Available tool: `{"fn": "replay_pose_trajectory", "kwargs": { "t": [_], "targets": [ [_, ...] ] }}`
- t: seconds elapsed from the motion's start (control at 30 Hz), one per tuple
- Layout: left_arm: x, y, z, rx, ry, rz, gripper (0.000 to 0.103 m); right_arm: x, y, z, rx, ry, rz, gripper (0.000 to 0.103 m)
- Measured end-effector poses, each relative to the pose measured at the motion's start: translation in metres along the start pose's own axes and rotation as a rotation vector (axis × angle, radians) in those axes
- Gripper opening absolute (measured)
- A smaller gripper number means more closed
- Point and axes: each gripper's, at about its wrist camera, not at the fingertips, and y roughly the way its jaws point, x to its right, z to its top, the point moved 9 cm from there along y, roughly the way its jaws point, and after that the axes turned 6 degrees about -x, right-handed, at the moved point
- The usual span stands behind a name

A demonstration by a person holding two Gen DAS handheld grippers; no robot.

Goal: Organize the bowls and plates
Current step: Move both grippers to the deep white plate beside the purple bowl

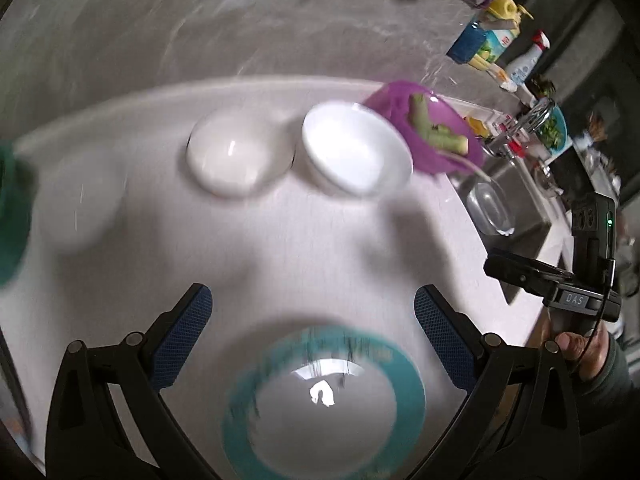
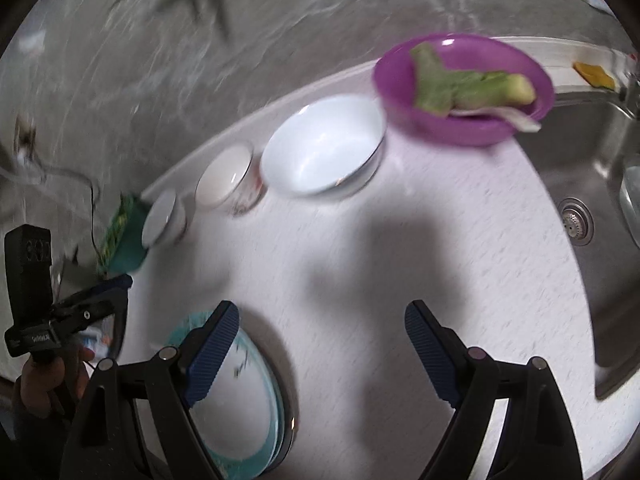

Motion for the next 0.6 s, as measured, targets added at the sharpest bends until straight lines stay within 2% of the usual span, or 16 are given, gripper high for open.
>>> {"fn": "replay_pose_trajectory", "kwargs": {
  "t": [0.17, 0.33, 0.43, 0.6],
  "targets": [
    [0.009, 0.010, 0.089, -0.048, 0.140, 0.064, 0.103, 0.022, 0.002, 0.050, 0.030, 0.134, 0.057, 0.087],
    [0.006, 0.050, 0.160, -0.136, 0.191, 0.076, 0.103, 0.031, 0.022, 0.080, 0.034, 0.190, 0.040, 0.087],
    [0.008, 0.079, 0.177, -0.179, 0.213, 0.066, 0.103, 0.035, 0.041, 0.088, 0.028, 0.229, 0.028, 0.087],
    [0.005, 0.128, 0.178, -0.266, 0.272, 0.081, 0.101, 0.045, 0.073, 0.090, -0.014, 0.293, 0.022, 0.082]
  ]
}}
